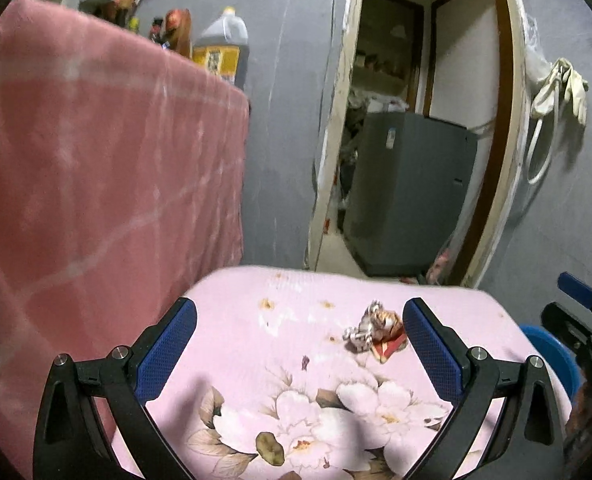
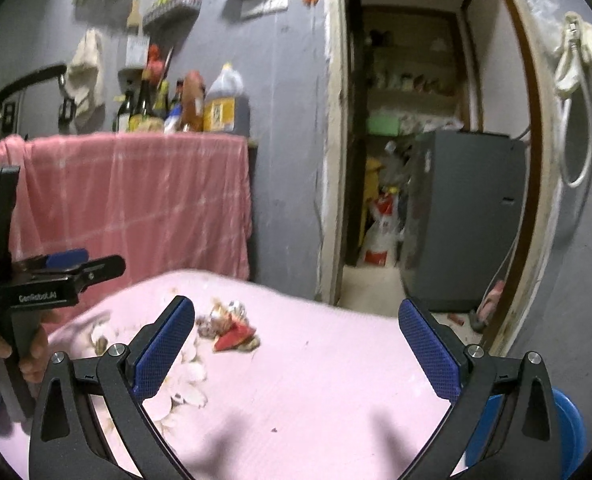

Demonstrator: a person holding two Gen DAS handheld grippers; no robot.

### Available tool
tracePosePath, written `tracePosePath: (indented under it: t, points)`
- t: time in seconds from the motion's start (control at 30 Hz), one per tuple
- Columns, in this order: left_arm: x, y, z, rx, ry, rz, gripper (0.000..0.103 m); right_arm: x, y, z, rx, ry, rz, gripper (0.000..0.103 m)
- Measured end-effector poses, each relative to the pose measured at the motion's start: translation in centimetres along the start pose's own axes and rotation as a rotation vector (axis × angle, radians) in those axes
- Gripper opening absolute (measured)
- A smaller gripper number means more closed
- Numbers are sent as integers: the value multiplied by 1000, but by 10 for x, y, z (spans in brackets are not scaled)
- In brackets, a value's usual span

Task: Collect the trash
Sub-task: 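Grasp the white crumpled wrapper with the left tool while the right tool grasps the red wrapper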

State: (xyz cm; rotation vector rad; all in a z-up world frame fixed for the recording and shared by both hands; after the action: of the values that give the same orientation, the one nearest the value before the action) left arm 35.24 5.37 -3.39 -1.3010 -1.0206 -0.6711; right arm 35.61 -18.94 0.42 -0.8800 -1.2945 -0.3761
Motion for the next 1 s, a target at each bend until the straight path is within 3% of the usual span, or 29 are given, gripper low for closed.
tracePosePath:
  t: [0.23,0.4,0.5,0.73,1.0]
  points:
    - [-11,28,-13,-70,43,106,99,-20,33,-7,61,-2,182,78]
    - [-16,53,-29,-139,83,230,66,-28,53,-18,113,64,268,65]
    - [-18,63,-38,-181,85,290,55,-31,63,-25,117,79,315,60]
    - [-16,79,-59,-247,110,362,42,-43,84,-32,142,87,418,51]
    - [-27,90,-69,-271,124,448,16,-47,94,-30,167,78,449,50]
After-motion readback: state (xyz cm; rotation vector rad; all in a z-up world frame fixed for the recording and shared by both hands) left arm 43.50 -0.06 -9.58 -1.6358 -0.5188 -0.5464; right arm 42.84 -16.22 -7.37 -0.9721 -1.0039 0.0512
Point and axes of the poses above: each gripper's, at about its wrist camera, not at the fingertips, and y roughly the way its jaws point, z to its left, x to its top, the point moved 7 cm from there along y, roughly the way its jaws point, and after that the axes turned 15 degrees about x, right-handed, at the moved point
